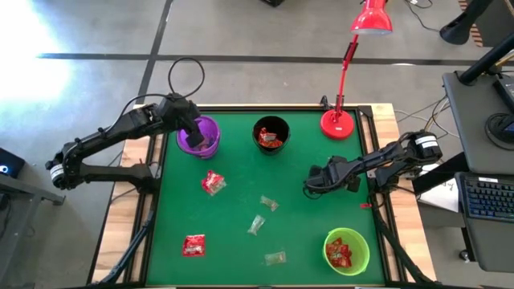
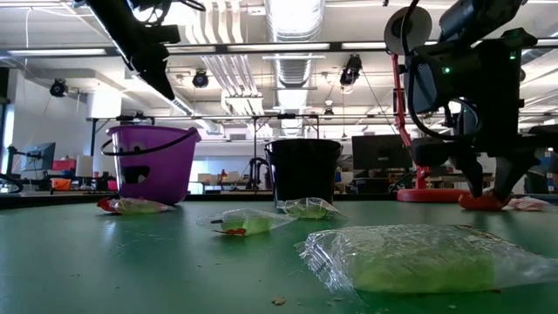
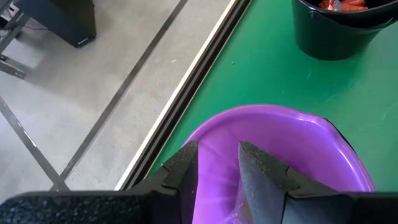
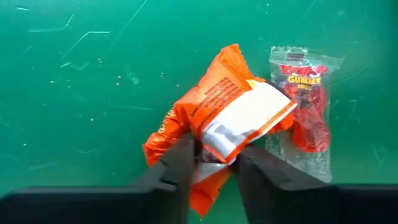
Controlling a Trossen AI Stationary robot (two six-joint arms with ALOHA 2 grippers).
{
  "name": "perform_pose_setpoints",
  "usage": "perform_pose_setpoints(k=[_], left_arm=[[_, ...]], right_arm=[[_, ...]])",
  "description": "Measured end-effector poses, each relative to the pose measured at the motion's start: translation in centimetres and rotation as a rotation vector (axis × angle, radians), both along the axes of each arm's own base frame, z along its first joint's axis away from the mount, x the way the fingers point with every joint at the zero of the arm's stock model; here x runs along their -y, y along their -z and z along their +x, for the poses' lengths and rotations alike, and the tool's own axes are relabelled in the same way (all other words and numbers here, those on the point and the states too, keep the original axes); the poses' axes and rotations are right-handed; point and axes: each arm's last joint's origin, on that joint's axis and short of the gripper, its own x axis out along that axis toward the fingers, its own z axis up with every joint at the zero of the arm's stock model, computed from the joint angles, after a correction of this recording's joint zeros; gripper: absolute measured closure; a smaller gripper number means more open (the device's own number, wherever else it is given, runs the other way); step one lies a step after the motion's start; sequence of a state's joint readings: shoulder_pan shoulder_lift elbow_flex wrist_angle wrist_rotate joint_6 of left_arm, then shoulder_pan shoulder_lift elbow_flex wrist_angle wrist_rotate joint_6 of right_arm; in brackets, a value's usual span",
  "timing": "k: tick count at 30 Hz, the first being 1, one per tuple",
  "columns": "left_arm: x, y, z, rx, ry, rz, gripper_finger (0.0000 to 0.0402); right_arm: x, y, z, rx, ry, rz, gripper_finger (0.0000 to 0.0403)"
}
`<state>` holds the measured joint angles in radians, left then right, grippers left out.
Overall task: Sort candy
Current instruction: Put the orange chocolate into the black bucket
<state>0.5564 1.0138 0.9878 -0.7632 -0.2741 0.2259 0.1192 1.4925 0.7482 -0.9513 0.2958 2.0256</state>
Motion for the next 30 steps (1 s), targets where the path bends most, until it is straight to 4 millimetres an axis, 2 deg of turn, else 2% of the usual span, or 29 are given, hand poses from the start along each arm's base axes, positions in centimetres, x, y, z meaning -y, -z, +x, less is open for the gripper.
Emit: perform_pose_setpoints(k=[4, 6, 12, 15, 20, 25, 30], left_arm=[[0.0, 0.0, 0.0, 0.000, -0.003, -0.002, 0.0303], [0.0, 0.0, 0.0, -0.003, -0.003, -0.004, 0.0303], [0.1, 0.1, -0.1, -0.010, -0.002, -0.016, 0.0303], [0.1, 0.1, -0.1, -0.010, -0.001, -0.016, 0.0303], [0.1, 0.1, -0.1, -0.010, -0.001, -0.017, 0.0303], [0.1, 0.1, -0.1, -0.009, -0.001, -0.017, 0.0303], [0.1, 0.1, -0.1, -0.009, 0.000, -0.017, 0.0303]], right_arm=[[0.0, 0.0, 0.0, -0.004, -0.005, 0.000, 0.0370], [0.0, 0.0, 0.0, -0.008, -0.011, 0.001, 0.0387], [-0.2, -0.2, 0.1, -0.008, -0.033, 0.015, 0.0390], [-0.3, -0.9, 0.9, 0.013, -0.081, 0.035, 0.0390], [-0.4, -3.1, 2.9, 0.082, -0.168, 0.000, 0.0390], [-0.4, -6.5, 5.5, 0.181, -0.283, -0.127, 0.0390], [0.6, -9.9, 7.5, 0.223, -0.399, -0.251, 0.0390]])
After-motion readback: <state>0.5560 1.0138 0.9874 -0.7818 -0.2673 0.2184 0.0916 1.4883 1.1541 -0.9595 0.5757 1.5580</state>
